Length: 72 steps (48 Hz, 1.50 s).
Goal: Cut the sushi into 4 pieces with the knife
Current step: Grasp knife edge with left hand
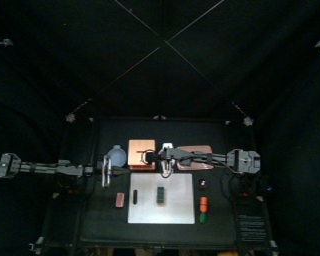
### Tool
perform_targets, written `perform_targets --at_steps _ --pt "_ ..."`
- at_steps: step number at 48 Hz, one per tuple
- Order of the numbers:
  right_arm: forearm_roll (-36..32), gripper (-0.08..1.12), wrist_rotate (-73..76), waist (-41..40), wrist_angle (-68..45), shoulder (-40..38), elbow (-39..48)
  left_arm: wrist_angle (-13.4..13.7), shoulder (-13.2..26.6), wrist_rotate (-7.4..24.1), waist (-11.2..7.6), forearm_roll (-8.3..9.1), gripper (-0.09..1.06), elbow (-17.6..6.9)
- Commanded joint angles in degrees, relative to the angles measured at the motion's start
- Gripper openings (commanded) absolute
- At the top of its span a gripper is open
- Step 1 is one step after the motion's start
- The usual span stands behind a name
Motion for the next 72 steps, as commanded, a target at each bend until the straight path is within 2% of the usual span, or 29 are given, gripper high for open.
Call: perform_targets --at_steps 1,14,24,30,35,40,49,55,61,68,72 --pt "0.2 0.25 -0.1 -0.4 2.2 -1.8 -3.3 -0.4 0.2 0.0 0.26 0.00 -0.02 -0.9" --pt "1.8 0.25 0.3 -0.4 4.0 -7.5 -7.7 -0.4 0.1 0.0 0.18 0.09 -0.02 -0.9" --pt "1.9 0.25 1.5 0.3 4.0 -16.7 -6.2 -0.4 0.1 0.1 0.35 0.09 -0.02 -1.1" --pt "1.8 0.25 3.8 1.2 0.2 -22.3 -3.3 -0.4 0.1 0.1 0.97 0.09 -0.02 -1.5" --pt "1.8 0.25 5.1 3.0 -6.9 -26.7 1.9 -0.4 0.1 0.1 1.32 0.09 -0.02 -1.7" --pt "2.5 0.25 5.5 3.9 -20.6 -31.6 10.9 -0.4 -0.1 0.1 1.49 0.18 -0.02 -1.8" --pt "10.1 0.25 5.3 4.0 -44.6 -40.1 28.2 -1.2 -0.6 0.2 1.58 0.18 -0.01 -1.8" --pt "12.5 0.25 5.2 4.7 -53.0 -42.4 34.9 -4.6 -0.6 0.2 1.58 0.26 -0.01 -1.6" --pt "12.0 0.25 5.1 6.6 -60.9 -43.4 41.1 -8.3 -0.6 0.2 2.20 0.26 -0.01 -1.0" --pt "11.3 0.25 5.0 7.6 -70.0 -43.2 47.4 -8.5 -0.6 -0.1 2.02 0.18 0.01 -0.7" --pt "11.0 0.25 4.9 7.6 -73.4 -43.2 49.3 -8.2 -0.4 -0.1 1.49 0.18 0.08 -1.3"
